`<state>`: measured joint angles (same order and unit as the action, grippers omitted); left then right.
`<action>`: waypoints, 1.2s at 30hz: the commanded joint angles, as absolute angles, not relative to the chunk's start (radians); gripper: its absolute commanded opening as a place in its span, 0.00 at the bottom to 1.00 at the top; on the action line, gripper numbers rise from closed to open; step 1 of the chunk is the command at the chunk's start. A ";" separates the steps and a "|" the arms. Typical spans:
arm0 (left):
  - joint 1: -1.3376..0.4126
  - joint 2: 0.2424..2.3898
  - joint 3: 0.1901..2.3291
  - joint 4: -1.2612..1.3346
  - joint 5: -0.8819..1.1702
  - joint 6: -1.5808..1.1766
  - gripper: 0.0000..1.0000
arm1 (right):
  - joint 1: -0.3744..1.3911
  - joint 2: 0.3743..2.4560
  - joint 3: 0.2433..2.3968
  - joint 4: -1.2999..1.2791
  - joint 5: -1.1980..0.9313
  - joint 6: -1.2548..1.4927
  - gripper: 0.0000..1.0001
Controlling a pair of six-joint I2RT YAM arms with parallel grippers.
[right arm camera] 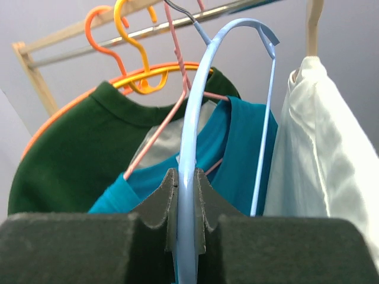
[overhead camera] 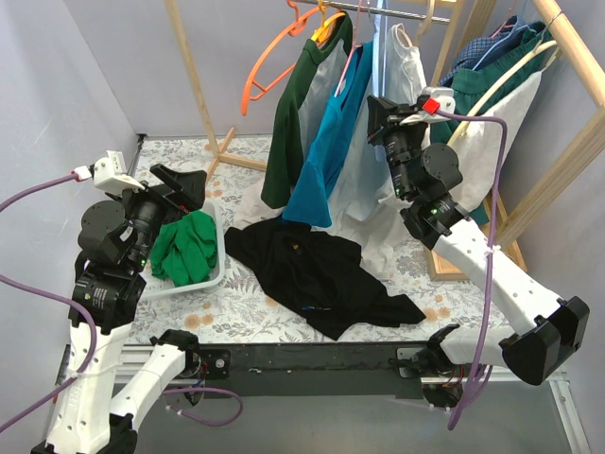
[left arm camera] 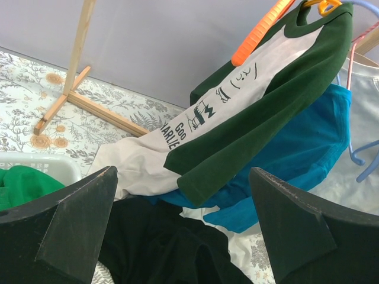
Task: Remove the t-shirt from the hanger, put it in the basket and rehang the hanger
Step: Place the hanger at the clothesline.
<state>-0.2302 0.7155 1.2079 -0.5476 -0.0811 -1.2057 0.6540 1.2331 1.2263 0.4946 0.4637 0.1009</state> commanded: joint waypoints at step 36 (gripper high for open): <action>-0.227 0.739 0.868 -0.568 0.446 -1.190 0.98 | 0.563 1.157 1.327 0.178 0.333 0.367 0.80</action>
